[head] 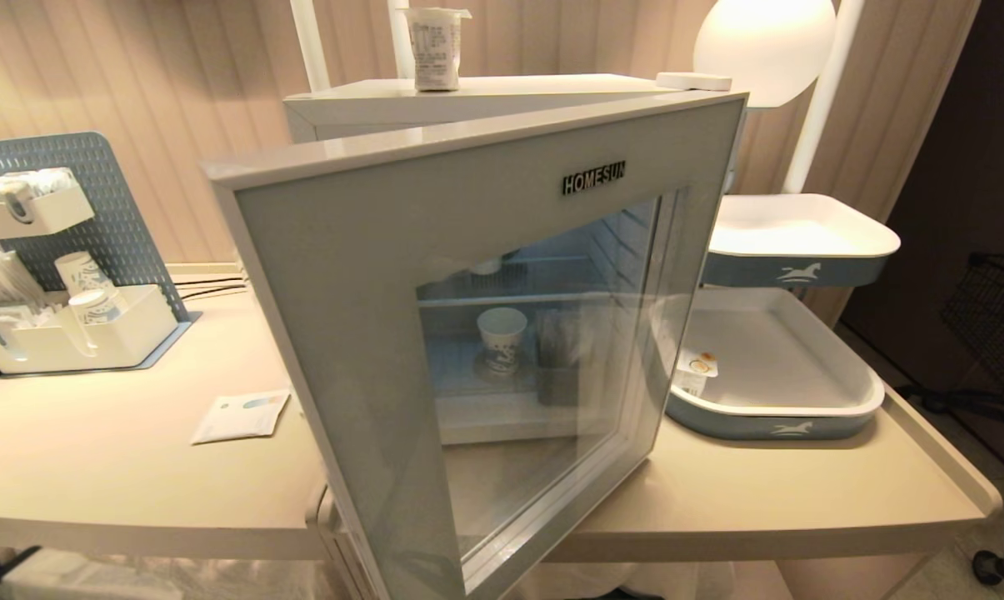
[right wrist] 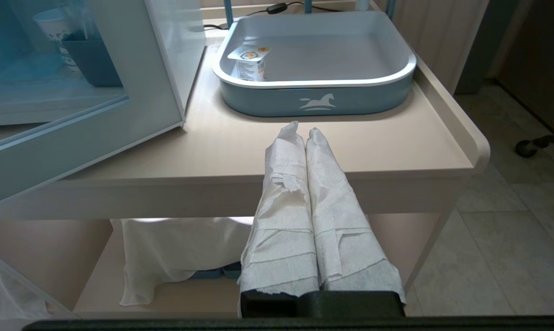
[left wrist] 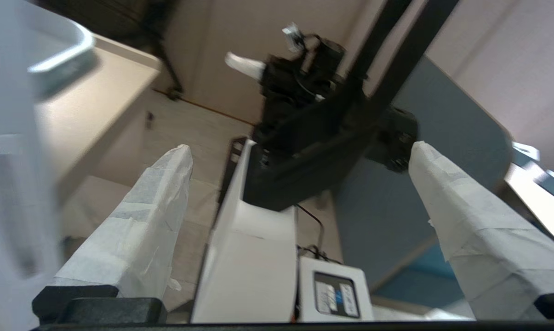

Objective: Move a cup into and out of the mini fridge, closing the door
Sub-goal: Open the freezer door

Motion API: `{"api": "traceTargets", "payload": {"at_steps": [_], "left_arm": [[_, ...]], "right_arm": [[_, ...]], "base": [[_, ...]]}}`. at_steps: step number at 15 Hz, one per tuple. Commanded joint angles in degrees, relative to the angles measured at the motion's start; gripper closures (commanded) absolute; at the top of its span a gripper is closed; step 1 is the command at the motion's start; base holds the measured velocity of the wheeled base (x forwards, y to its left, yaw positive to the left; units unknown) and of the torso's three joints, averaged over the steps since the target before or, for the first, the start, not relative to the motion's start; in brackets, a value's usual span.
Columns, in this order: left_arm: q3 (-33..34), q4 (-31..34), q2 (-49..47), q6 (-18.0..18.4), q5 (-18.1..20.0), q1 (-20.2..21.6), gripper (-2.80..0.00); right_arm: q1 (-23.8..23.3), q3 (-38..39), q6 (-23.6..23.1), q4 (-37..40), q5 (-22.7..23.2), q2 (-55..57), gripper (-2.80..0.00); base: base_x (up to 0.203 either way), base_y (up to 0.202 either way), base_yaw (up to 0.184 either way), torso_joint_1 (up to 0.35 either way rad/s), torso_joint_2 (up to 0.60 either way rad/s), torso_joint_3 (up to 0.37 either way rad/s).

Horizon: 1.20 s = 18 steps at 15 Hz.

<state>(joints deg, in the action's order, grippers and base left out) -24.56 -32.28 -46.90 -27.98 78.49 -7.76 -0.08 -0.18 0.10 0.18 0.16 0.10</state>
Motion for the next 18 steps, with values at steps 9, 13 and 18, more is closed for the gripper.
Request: {"api": "traceTargets", "payload": {"at_steps": [9, 13, 18], "left_arm": [[0.19, -0.23, -14.23, 2.63, -19.38, 4.60, 0.00], [-4.02, -0.27, -31.83, 7.83, -24.10, 2.65, 0.00], [-3.82, -0.15, -31.68, 11.13, -23.71, -11.29, 0.00]], "right_arm": [[-0.01, 0.01, -0.01, 0.00, 0.02, 0.08, 0.00], [-0.01, 0.01, -0.01, 0.00, 0.02, 0.08, 0.00], [-0.01, -0.08, -0.01, 0.00, 0.02, 0.08, 0.00]], "base": [[0.000, 0.000, 0.000, 0.000, 0.00, 0.000], [0.000, 0.000, 0.000, 0.000, 0.00, 0.000], [0.000, 0.000, 0.000, 0.000, 0.00, 0.000]]}}
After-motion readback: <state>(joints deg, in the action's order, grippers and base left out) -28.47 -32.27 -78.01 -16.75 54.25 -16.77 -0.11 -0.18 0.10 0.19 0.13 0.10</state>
